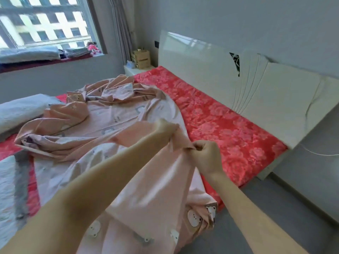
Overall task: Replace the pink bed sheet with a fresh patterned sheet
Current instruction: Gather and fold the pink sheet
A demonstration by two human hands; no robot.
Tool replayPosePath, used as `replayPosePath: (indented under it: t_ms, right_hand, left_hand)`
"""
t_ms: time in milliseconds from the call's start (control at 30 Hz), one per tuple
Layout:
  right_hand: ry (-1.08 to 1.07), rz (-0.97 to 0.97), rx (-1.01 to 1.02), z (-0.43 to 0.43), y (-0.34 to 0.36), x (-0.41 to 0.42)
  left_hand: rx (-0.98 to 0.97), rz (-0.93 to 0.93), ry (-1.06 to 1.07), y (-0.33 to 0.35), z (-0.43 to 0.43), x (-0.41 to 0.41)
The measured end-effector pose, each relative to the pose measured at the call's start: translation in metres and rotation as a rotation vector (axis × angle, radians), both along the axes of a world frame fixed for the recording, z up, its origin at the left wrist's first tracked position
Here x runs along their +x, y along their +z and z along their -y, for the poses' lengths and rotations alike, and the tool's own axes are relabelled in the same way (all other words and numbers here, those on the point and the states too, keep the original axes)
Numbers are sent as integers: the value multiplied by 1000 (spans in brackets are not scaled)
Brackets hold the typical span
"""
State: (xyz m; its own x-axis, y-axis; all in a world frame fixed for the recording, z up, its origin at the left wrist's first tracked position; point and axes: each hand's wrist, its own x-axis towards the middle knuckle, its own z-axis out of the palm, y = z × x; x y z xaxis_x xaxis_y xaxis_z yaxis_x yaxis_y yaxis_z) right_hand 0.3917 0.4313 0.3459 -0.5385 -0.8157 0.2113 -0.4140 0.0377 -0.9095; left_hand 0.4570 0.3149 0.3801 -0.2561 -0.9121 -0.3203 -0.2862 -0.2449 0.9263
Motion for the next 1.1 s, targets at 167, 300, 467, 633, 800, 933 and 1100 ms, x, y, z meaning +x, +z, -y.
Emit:
replayPosePath:
  t_ms: [167,300,467,633,800,933,1100]
  right_hand:
    - [9,12,219,41,-43,-26]
    - [175,37,277,57,-63,-31]
    - [337,135,410,96,-94,-71]
    - [466,99,591,149,-143,-112]
    - [541,84,738,203,-197,-112]
    - [539,159,871,228,-246,-91]
    - [453,434,1042,257,-316,-52]
  left_hand:
    - [173,136,-41,-25,31,-15]
    - [116,247,-43,-33,37,-15]
    - [-93,368,465,-43,96,42]
    - [-301,685,964,-40,112,105]
    - [-326,757,1242,-64,109,129]
    - [-219,860,1282,-79,91,181]
    - [-49,833,992,-129,92,196]
